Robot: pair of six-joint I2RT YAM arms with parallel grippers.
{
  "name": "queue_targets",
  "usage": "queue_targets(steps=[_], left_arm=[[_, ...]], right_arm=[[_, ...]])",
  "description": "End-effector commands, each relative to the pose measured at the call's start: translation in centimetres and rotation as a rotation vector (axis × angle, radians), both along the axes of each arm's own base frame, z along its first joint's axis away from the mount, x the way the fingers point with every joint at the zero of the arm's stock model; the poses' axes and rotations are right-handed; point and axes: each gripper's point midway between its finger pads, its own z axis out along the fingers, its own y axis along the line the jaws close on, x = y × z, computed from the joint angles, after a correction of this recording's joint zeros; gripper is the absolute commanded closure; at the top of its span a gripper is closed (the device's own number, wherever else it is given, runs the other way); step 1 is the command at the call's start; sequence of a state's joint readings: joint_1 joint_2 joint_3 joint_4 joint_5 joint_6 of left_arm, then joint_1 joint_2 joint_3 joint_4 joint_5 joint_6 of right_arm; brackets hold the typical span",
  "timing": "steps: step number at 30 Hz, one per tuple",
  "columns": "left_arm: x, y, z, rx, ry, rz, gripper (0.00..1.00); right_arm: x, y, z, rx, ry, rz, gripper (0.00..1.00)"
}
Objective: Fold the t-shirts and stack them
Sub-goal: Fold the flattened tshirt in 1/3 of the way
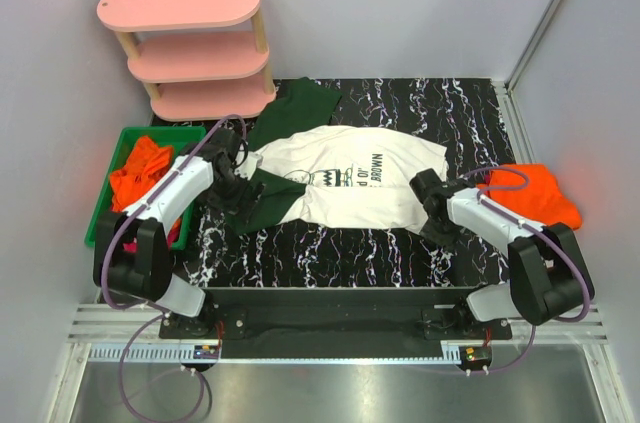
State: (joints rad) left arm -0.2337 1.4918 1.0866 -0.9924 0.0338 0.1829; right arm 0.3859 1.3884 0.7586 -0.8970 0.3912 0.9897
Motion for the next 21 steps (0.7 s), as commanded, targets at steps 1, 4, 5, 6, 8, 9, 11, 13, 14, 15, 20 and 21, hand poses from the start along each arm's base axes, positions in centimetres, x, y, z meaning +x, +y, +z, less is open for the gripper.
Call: queue_targets(steps=[1, 4, 5, 6, 8, 9, 11, 13, 14, 15, 20, 21], left_arm=[[0.8, 0.3, 0.1, 0.018, -0.042, 0.028, 0.02], [0.9, 0.7, 0.0, 0.041, -0.054, 0.035, 0.02], [1.1, 0.7, 0.2, 0.041, -0.066, 0.037, 0.02], [1.1, 0.7, 0.1, 0.04, -0.068, 0.039, 0.02], [1.0, 0.8, 0.0, 0.045, -0.072, 0.046, 0.02], [0.9, 0.8, -0.1, 0.046, -0.068, 0.046, 0.02], [0.9, 1.0, -0.2, 0.054, -0.062, 0.047, 0.02], [0.9, 1.0, -0.3, 0.059, -0.058, 0.045, 0.02], [0.9, 1.0, -0.4, 0.059, -0.057, 0.045, 0.02], [0.8, 1.1, -0.4, 0.059, -0.055, 0.046, 0.02], [0.5, 1.4, -0.7, 0.078, -0.046, 0.045, 0.02], [0.4, 1.5, -0.8, 0.081, -0.042, 0.041, 0.02]], right_arm=[[1.1, -0.7, 0.0, -0.048, -0.075, -0.055, 0.53], [1.2, -1.0, -0.3, -0.062, -0.099, -0.077, 0.52], [1.3, -1.0, -0.3, -0.06, -0.103, -0.076, 0.52], [1.3, -1.0, -0.3, -0.06, -0.105, -0.078, 0.51], [1.4, -1.0, -0.3, -0.064, -0.108, -0.083, 0.49], [1.4, -1.0, -0.4, -0.064, -0.109, -0.085, 0.48], [1.7, -0.9, -0.4, -0.067, -0.105, -0.087, 0.46], [2.1, -0.8, -0.4, -0.068, -0.112, -0.093, 0.46], [2.3, -0.9, -0.6, -0.077, -0.108, -0.09, 0.46], [2.9, -0.7, -0.6, -0.075, -0.12, -0.088, 0.46], [3.1, 0.0, -1.9, -0.071, -0.05, -0.069, 0.5], [3.1, 0.1, -2.0, -0.066, -0.045, -0.071, 0.51]])
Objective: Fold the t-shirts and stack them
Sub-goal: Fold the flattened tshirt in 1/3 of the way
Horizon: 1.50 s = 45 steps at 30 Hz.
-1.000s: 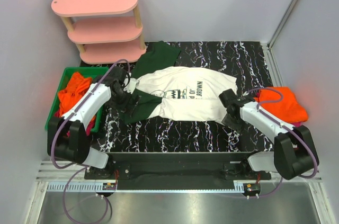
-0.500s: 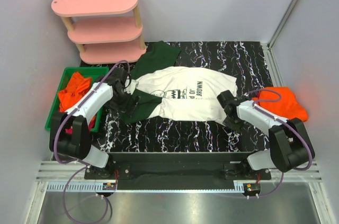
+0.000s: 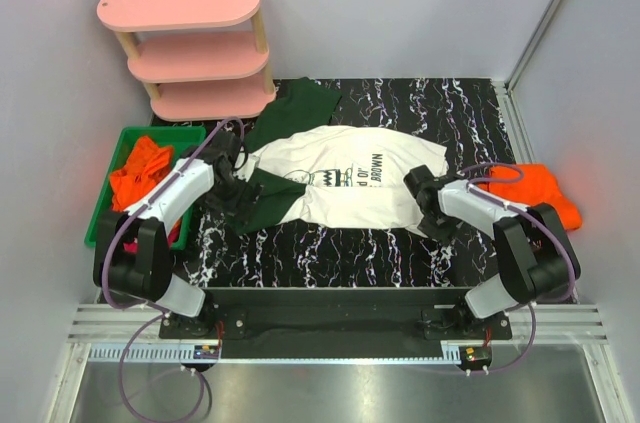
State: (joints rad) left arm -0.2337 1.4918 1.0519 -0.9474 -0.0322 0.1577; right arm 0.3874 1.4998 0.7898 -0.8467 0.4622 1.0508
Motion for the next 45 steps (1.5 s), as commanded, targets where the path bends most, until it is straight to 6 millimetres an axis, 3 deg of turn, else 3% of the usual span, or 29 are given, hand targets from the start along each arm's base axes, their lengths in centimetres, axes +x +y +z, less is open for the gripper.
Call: queue_targets(steps=[1, 11, 20, 27, 32, 39, 45], left_arm=[[0.1, 0.7, 0.0, 0.036, -0.019, 0.003, 0.02], [-0.3, 0.9, -0.5, 0.047, -0.001, 0.002, 0.02], [-0.4, 1.4, -0.9, 0.077, 0.013, 0.008, 0.02], [0.3, 1.0, -1.9, 0.077, 0.053, 0.016, 0.02], [1.4, -2.7, -0.9, -0.119, 0.044, -0.011, 0.22], [1.5, -3.4, -1.4, -0.153, 0.066, -0.022, 0.44], [0.7, -3.1, -2.9, -0.135, 0.122, -0.016, 0.45]], right_arm=[[1.2, 0.7, -0.9, 0.005, -0.019, -0.012, 0.52], [1.1, 1.1, -1.3, 0.023, 0.011, 0.006, 0.73], [0.9, 1.2, -1.4, 0.031, 0.018, 0.016, 0.73], [0.9, 1.3, -0.9, 0.04, 0.003, 0.025, 0.67], [1.1, 1.1, -0.5, 0.038, -0.017, 0.036, 0.67], [1.0, 1.0, -0.2, 0.036, -0.024, 0.04, 0.67], [1.1, 1.1, -0.2, 0.035, -0.023, 0.041, 0.67]])
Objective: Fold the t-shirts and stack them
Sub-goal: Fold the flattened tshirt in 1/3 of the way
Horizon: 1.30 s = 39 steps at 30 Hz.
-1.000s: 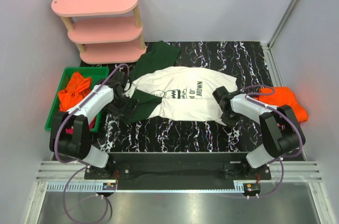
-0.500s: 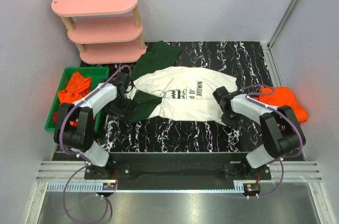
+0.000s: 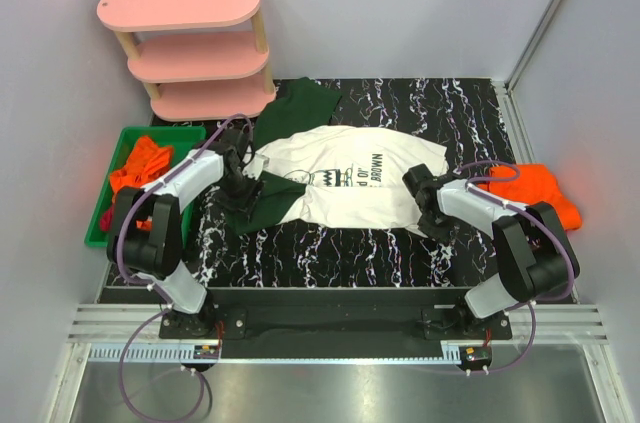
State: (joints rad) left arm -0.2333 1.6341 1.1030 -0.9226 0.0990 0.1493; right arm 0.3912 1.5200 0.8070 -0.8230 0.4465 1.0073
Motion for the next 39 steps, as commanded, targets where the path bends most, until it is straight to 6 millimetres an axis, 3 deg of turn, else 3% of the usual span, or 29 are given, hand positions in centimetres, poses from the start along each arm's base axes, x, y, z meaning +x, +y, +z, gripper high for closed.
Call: queue_targets(steps=[1, 6, 9, 10, 11, 13, 15, 19, 23, 39], left_arm=[[-0.4, -0.3, -0.8, -0.016, 0.029, -0.006, 0.45], [-0.7, 0.4, -1.4, 0.023, 0.045, -0.007, 0.47], [-0.8, 0.8, -1.7, 0.045, 0.049, -0.01, 0.62], [-0.8, 1.0, -1.7, 0.057, 0.049, -0.009, 0.7], [-0.9, 1.1, -1.8, 0.062, 0.053, -0.011, 0.89], [-0.9, 1.3, -1.8, 0.068, 0.048, -0.008, 1.0], [-0.8, 1.4, -1.6, 0.069, 0.043, -0.005, 1.0], [-0.9, 1.5, -1.7, 0.074, 0.045, -0.005, 1.0], [-0.9, 1.4, -1.8, 0.064, 0.049, -0.004, 1.0], [-0.8, 1.3, -1.2, 0.055, 0.03, -0.009, 1.0]], right_arm=[[0.5, 0.5, -0.1, 0.02, -0.028, 0.0, 0.67], [0.8, 0.5, 0.1, 0.021, -0.034, 0.003, 0.68], [0.8, 0.5, 0.2, 0.017, -0.036, 0.003, 0.69], [0.8, 0.4, 0.3, 0.013, -0.038, 0.003, 0.69], [0.8, 0.4, 0.3, 0.011, -0.035, 0.003, 0.69], [0.8, 0.3, 0.6, 0.008, -0.042, 0.001, 0.68], [0.8, 0.2, 0.9, 0.004, -0.045, 0.001, 0.67], [0.7, -1.0, 2.7, -0.046, -0.077, -0.026, 0.52], [1.1, -1.6, 4.1, -0.076, -0.125, -0.026, 0.46], [0.8, -1.0, 1.8, -0.076, -0.035, -0.04, 0.47]])
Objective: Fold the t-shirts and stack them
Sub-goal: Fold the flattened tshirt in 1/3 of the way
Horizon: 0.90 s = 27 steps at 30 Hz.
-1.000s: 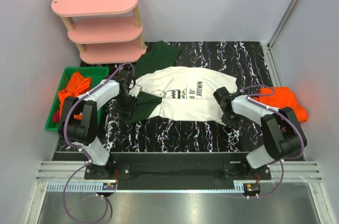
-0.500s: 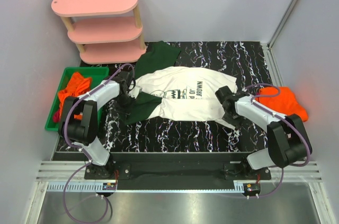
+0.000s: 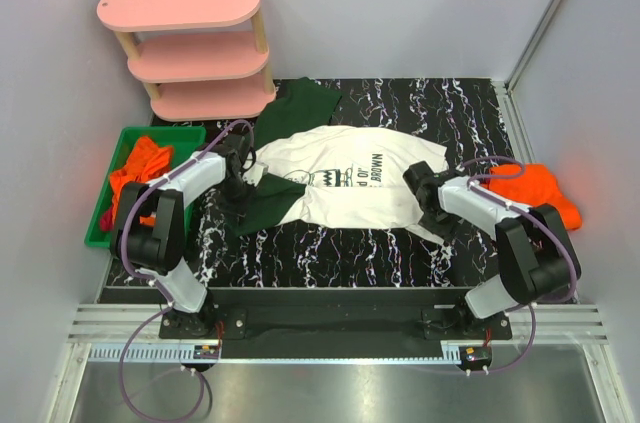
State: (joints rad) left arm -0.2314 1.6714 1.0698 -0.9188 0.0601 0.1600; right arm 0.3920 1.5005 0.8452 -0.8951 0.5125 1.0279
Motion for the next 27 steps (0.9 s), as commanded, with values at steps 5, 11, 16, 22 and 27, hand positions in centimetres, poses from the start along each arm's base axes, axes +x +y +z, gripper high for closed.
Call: queue_targets(steps=[5, 11, 16, 22, 27], left_arm=[[0.3, 0.3, 0.7, 0.001, -0.029, -0.007, 1.0], [0.4, 0.2, 1.1, -0.001, -0.037, -0.012, 1.0], [0.5, 0.3, 1.5, -0.002, -0.045, -0.018, 1.0], [0.5, 0.4, 1.9, 0.003, -0.059, -0.022, 1.0], [0.4, 0.9, 2.1, 0.022, -0.067, -0.026, 1.0]], right_arm=[[0.0, 0.3, -0.6, -0.006, 0.031, -0.014, 0.47], [-0.5, 1.1, -2.0, 0.034, 0.095, 0.01, 0.47], [-1.0, 1.2, -2.7, 0.041, 0.123, 0.013, 0.58], [-1.5, 1.2, -2.9, 0.05, 0.128, 0.012, 0.85], [-2.0, 1.2, -3.1, 0.059, 0.14, 0.013, 1.0]])
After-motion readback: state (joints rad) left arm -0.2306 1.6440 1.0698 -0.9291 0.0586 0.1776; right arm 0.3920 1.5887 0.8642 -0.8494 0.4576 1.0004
